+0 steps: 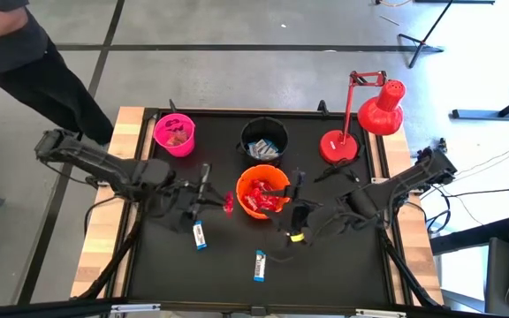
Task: Sort candy
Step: Put the red candy into the orange bucket, then put the white chocolate into the black bucket
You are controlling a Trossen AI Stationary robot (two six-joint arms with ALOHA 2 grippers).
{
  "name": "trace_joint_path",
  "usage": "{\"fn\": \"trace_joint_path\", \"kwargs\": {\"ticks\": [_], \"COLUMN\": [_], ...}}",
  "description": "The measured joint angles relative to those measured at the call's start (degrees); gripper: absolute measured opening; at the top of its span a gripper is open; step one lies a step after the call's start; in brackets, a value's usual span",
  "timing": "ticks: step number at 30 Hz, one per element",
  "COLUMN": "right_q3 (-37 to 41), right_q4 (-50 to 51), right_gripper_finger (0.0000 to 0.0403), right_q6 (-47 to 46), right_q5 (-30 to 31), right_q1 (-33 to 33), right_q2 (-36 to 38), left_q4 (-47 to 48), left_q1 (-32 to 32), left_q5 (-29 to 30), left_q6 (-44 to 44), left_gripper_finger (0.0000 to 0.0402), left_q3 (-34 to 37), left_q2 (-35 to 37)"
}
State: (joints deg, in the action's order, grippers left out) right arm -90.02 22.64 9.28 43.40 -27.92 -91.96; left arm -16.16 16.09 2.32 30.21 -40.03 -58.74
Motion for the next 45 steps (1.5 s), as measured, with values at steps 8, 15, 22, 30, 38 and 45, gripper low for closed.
{"fn": "trace_joint_path", "kwargs": {"ticks": [8,15,22,30,38,45], "right_q3": [-0.02,-0.02,-0.03,-0.04,3.45,14.11], "right_q4": [3.72,7.39,11.70,15.10,15.53,5.16], "right_gripper_finger": [0.0191,0.0191,0.0191,0.0191,0.0191,0.0191], "right_q6": [-2.63,-7.10,-10.48,-11.35,-17.33,-18.96], "right_q5": [1.18,6.31,11.32,-3.60,-18.72,-34.29], "right_q1": [-0.14,0.60,0.54,0.57,0.52,0.57], "right_q2": [1.06,1.04,1.04,1.04,-0.14,-0.20], "left_q4": [-14.20,-24.00,-25.95,-24.27,-8.30,0.30], "left_q1": [-8.64,-12.85,-14.23,-13.36,-11.64,-8.90], "left_q5": [-8.33,-7.80,-4.32,2.67,9.41,14.52], "left_q6": [-5.14,-12.52,-16.56,-13.90,-12.87,-12.86], "left_gripper_finger": [0.0012,0.0020,0.0107,0.0204,0.0214,0.0213], "left_q3": [0.00,0.00,0.00,0.00,-0.02,-0.02], "left_q2": [-12.78,-24.01,-29.36,-25.78,-15.14,-4.11]}}
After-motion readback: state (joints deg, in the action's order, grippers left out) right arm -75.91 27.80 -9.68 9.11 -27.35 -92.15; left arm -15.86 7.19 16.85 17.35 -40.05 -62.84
